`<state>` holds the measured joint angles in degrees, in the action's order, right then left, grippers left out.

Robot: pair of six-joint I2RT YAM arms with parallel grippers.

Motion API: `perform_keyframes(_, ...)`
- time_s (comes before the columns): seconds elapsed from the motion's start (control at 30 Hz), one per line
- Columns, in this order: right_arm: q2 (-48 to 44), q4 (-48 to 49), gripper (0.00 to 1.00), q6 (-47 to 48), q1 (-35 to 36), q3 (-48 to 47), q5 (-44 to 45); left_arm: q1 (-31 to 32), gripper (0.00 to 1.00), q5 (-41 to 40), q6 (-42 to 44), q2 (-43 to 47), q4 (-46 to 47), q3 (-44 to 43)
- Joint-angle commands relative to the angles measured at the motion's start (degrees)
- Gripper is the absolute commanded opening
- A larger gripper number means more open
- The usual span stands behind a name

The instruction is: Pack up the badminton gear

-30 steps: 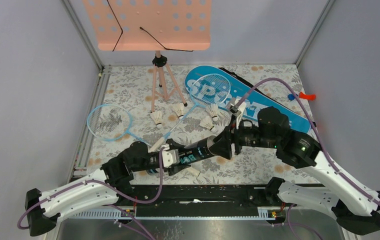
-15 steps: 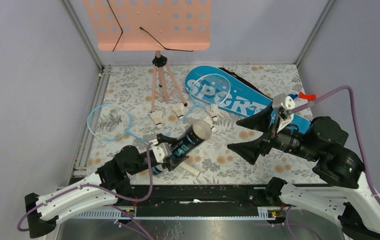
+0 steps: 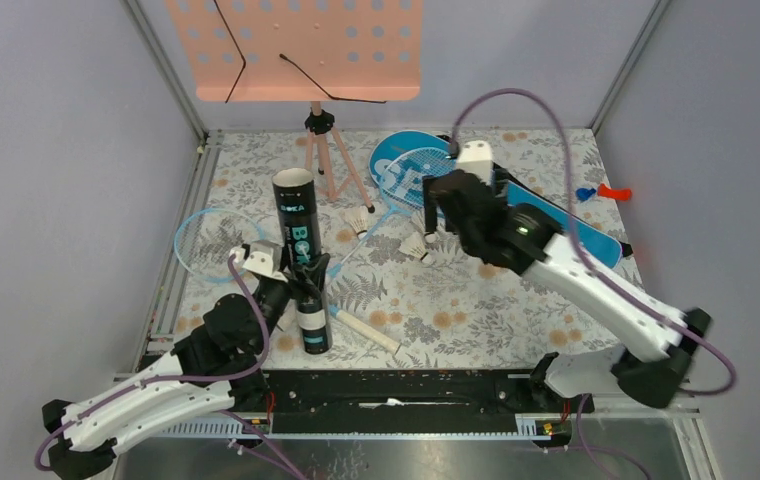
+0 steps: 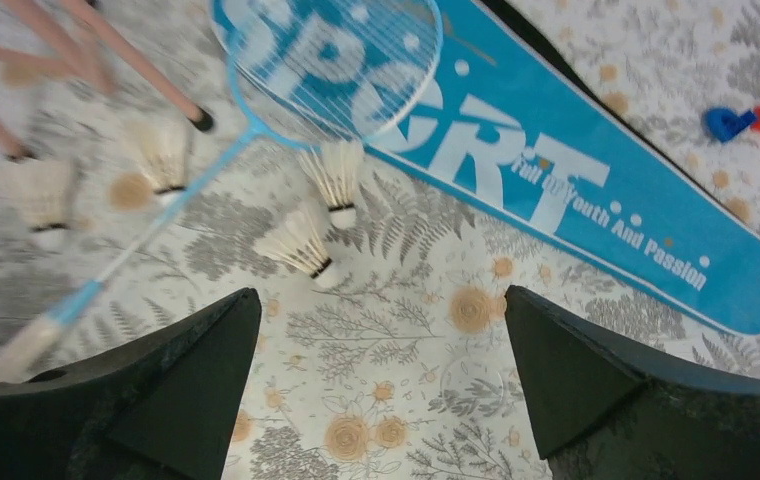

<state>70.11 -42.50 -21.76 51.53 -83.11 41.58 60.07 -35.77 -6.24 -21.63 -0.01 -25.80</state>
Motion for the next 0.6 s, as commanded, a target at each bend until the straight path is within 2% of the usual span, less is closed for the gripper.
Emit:
perform_keyframes(0.0,10.98,-6.09,1.0,-9.02,-2.57,-4.25,2.73,0.04,0.17,-6.19,-3.91,1.34,-2.57,-3.18)
perform_keyframes(0.1,20.3,-6.49,1.0,-10.5,-3.67,-8.33,-1.93,0.04,0.17,-5.36,-4.11,1.65,-3.83,-3.46)
perform_keyframes(0.3,39.27,-8.33,0.98,-11.84,-3.8,-18.74,-5.35,0.04,0.15,-2.59,-4.02,2.44,-4.43,-3.06)
perform_keyframes(0.57,52.91,-10.83,0.92,-14.53,-4.45,-24.35,-3.73,0.04,0.14,0.68,-3.78,2.95,-4.77,-2.94)
